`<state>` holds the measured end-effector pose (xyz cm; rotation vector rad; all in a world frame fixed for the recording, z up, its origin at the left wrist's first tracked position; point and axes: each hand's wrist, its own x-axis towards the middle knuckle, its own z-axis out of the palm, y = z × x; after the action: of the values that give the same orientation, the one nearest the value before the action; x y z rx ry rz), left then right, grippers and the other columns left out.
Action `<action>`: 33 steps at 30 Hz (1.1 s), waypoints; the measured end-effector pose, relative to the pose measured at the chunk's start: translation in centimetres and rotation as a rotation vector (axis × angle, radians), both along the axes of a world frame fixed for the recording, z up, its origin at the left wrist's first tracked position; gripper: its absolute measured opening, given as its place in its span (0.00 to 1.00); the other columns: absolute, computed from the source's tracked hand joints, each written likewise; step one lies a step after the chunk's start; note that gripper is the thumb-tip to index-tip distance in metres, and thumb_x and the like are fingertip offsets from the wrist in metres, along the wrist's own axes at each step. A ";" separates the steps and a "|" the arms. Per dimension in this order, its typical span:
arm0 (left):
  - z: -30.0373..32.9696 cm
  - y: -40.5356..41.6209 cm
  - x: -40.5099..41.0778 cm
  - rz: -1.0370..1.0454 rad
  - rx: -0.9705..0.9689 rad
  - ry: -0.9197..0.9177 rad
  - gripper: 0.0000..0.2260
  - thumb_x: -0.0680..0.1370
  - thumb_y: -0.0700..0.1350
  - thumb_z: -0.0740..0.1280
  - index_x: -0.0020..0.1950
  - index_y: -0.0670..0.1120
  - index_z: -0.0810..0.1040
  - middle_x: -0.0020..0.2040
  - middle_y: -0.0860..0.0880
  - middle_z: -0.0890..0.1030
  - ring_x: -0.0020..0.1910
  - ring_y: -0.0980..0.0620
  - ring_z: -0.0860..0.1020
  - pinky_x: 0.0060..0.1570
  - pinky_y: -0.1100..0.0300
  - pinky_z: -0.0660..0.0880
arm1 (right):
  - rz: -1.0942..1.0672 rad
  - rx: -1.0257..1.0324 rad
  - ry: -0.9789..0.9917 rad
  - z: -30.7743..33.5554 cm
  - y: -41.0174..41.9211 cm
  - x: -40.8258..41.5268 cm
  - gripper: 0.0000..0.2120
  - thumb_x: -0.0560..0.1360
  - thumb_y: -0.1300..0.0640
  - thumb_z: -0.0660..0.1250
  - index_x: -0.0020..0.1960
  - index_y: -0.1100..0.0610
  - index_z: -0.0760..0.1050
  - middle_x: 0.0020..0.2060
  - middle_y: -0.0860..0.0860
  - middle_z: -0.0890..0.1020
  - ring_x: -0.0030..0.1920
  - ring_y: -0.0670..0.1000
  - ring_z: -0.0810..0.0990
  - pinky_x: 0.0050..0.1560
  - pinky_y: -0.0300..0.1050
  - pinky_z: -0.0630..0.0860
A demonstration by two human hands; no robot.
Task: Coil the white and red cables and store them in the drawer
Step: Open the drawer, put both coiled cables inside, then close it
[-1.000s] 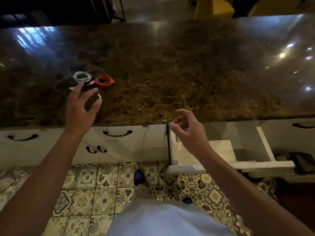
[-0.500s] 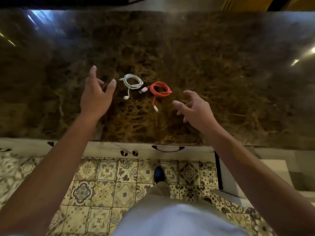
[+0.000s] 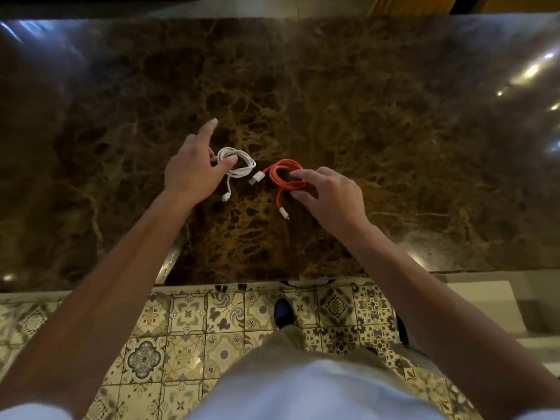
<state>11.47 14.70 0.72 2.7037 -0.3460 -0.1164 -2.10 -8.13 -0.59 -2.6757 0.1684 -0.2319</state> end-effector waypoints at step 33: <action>4.8 -12.4 -10.2 -0.227 -0.543 0.475 0.10 0.82 0.53 0.69 0.51 0.47 0.81 0.35 0.51 0.79 0.30 0.60 0.75 0.34 0.67 0.76 | -0.090 0.255 -0.303 1.9 -12.8 -15.2 0.11 0.77 0.55 0.75 0.59 0.54 0.86 0.48 0.47 0.88 0.42 0.41 0.84 0.44 0.43 0.84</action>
<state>1.29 2.30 5.53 2.0159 -0.4563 -0.6213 -17.27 -20.92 1.30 -2.3496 0.2083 -0.5977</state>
